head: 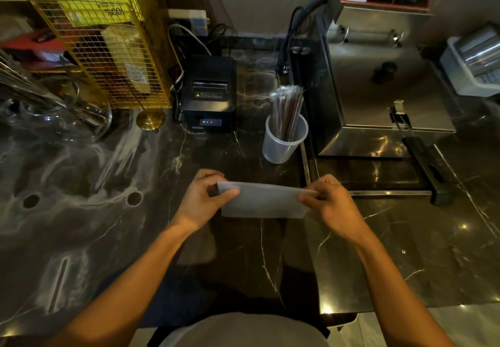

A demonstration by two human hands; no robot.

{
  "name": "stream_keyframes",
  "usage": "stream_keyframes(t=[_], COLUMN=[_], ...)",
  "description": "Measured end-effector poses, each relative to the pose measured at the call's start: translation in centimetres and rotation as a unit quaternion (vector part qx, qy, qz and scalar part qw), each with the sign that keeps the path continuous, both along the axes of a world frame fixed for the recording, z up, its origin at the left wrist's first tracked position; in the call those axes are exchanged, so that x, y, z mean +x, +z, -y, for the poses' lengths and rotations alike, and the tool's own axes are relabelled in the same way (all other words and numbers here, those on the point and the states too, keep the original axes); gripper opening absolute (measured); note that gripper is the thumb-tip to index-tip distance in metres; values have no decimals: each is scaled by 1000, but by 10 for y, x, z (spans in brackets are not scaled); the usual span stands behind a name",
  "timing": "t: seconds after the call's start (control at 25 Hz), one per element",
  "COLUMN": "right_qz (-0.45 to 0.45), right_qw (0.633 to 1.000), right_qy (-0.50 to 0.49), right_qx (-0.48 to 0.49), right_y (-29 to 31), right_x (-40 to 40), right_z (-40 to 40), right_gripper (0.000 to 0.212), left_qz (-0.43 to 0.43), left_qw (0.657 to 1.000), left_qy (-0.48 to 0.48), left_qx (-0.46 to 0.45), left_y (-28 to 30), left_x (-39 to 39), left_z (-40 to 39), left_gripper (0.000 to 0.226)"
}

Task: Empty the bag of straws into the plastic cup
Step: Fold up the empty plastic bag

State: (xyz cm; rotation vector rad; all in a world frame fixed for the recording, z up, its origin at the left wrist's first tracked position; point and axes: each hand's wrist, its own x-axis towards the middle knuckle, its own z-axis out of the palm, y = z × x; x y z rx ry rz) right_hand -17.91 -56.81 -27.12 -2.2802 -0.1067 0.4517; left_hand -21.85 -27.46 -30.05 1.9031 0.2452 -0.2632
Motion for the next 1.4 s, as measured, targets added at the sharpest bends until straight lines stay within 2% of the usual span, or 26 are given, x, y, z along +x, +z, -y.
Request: stream_keyframes(t=[0.08, 0.2, 0.32, 0.44, 0.64, 0.76, 0.8, 0.84, 0.92, 0.96, 1.04, 1.2, 1.4], right_qz=[-48, -91, -99, -110, -192, -240, -246, -242, -224, -217, -211, -228, -251], right_qw=[994, 969, 936, 943, 967, 952, 945, 938, 925, 916, 902, 913, 912], right_qy=[-27, -98, -182, -166, -40, -22, -37, -59, -106, -128, -162, -152, -134], right_qx=[89, 209, 285, 266, 161, 190, 214, 240, 288, 312, 340, 302, 296], right_y=[7, 9, 7, 7, 15, 9, 5, 2, -5, -9, -15, -25, -29], right_x=[1, 1, 2, 2, 6, 6, 5, 3, -2, -5, -11, -18, -18], right_z=[2, 0, -3, 3, 10, 7, 6, 4, -3, -8, -19, -24, -19], right_gripper=[4, 13, 9, 12, 20, 30, 33, 34, 35, 36, 35, 38, 36], left_qz=[12, 25, -24, -55, -48, -46, -48, -60, -107, -126, -151, -134, -121], left_qw=[995, 981, 965, 968, 979, 981, 976, 962, 899, 874, 868, 902, 937], left_qy=[8, 34, 31, -4, -55, -58, -42, -17, 27, 34, 35, 98, 41], left_qx=[-96, -192, -260, -243, -188, -180, -207, -266, -424, -468, -472, -398, -326], left_y=[3, 5, 5, -2, 5, 13, 14, 15, 15, 14, 7, -8, -6], left_x=[-1, 2, 3, 1, 12, 19, 19, 19, 15, 12, 4, -5, -3], left_z=[2, 10, 15, 11, 7, 15, 16, 17, 20, 23, 39, 56, 46], left_gripper=[17, 27, 44, 42, 26, 21, 24, 28, 38, 41, 40, 43, 35])
